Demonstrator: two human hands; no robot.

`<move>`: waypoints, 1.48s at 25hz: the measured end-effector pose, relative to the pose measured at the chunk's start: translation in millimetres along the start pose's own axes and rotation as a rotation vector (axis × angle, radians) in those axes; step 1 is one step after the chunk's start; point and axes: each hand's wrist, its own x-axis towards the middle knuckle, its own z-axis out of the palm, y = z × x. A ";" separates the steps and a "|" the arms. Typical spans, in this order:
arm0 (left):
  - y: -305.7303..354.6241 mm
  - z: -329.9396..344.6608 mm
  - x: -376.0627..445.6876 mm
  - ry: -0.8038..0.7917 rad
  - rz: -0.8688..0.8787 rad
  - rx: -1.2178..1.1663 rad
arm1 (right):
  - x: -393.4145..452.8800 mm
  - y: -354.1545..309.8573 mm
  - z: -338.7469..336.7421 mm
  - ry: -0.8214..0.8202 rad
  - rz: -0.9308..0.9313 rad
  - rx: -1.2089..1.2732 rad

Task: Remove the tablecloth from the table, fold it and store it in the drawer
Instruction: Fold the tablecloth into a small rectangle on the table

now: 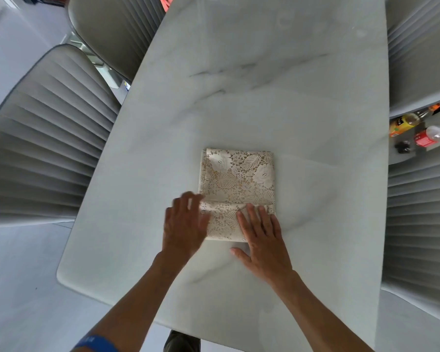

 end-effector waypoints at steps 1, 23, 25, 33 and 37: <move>-3.0 1.7 -4.7 -0.102 0.218 0.054 | 0.9 -0.3 -0.8 0.001 0.006 -0.002; -33.7 -20.5 -8.7 -0.763 -0.307 -0.859 | -22.8 71.3 -55.4 -0.351 0.171 0.986; -30.2 -14.7 -13.0 -0.648 -0.358 -0.896 | -19.8 73.0 -55.1 -0.347 0.154 0.897; -25.6 1.7 -35.6 -0.361 -0.297 -0.597 | -3.5 63.1 -44.8 -0.199 0.278 1.088; -12.1 4.5 -5.7 -0.260 -0.444 -0.616 | 16.5 45.4 -41.7 0.026 0.523 1.001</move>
